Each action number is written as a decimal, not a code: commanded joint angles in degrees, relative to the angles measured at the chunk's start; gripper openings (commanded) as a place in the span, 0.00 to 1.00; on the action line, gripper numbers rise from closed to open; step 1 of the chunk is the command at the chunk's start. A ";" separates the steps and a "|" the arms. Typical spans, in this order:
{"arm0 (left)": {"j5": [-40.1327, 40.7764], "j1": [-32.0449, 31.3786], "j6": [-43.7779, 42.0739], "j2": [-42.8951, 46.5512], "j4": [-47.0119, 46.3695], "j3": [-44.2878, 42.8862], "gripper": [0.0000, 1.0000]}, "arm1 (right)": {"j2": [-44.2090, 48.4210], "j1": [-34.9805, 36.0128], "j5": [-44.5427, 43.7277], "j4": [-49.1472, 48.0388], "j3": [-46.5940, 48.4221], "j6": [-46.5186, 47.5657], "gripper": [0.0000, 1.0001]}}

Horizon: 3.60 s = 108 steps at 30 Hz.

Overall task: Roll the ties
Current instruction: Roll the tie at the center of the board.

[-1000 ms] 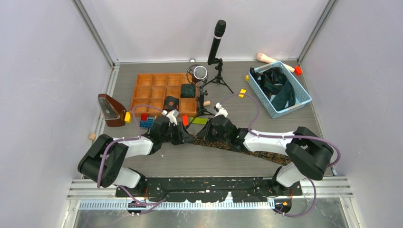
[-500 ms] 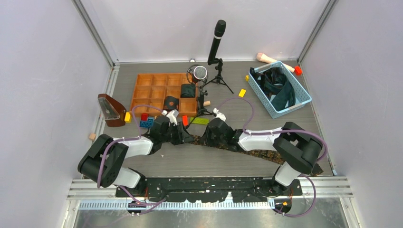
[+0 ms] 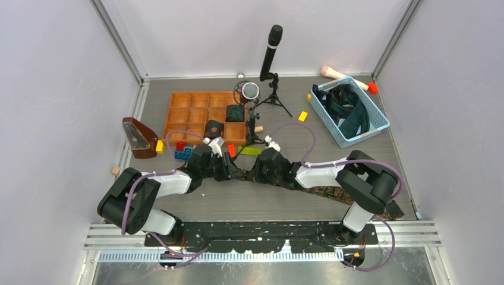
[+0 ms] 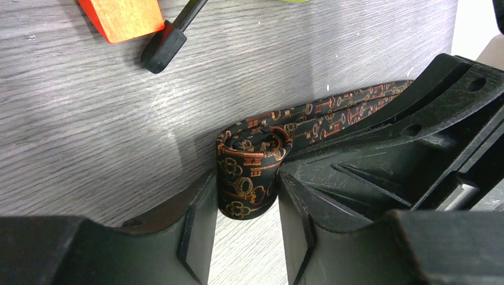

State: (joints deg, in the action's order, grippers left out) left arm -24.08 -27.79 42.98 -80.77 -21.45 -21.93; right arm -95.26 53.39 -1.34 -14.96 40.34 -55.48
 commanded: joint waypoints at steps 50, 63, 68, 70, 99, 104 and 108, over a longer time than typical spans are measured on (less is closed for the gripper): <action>65.28 -23.85 -13.63 -9.99 52.90 -32.02 0.11 | 30.23 -3.27 -14.08 21.40 -4.80 7.62 0.14; 73.39 -30.27 -12.85 -19.99 59.28 -39.50 0.20 | 31.63 -3.55 -15.43 21.82 -5.80 7.53 0.14; 74.78 -31.89 -12.61 -21.42 60.65 -40.84 0.35 | 31.87 -3.64 -15.46 21.59 -6.32 7.04 0.15; 75.12 -32.36 -12.42 -21.68 61.07 -41.27 0.42 | 32.08 -3.64 -15.42 21.48 -6.54 6.98 0.15; 70.21 -36.34 -12.11 -25.19 58.63 -45.68 0.49 | 36.35 -3.82 -16.92 23.43 -8.91 5.74 0.15; 68.82 -36.34 -12.25 -24.81 56.88 -45.40 0.39 | 36.42 -3.82 -17.10 23.49 -9.20 5.55 0.15; 69.15 -36.29 -12.17 -24.74 56.36 -45.06 0.29 | 36.05 -3.86 -17.05 23.49 -9.23 5.48 0.15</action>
State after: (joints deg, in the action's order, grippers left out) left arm 45.10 -63.77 29.91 -106.00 37.52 -66.28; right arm -60.34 49.69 -16.78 9.13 31.05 -49.52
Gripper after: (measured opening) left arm 0.328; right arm 0.146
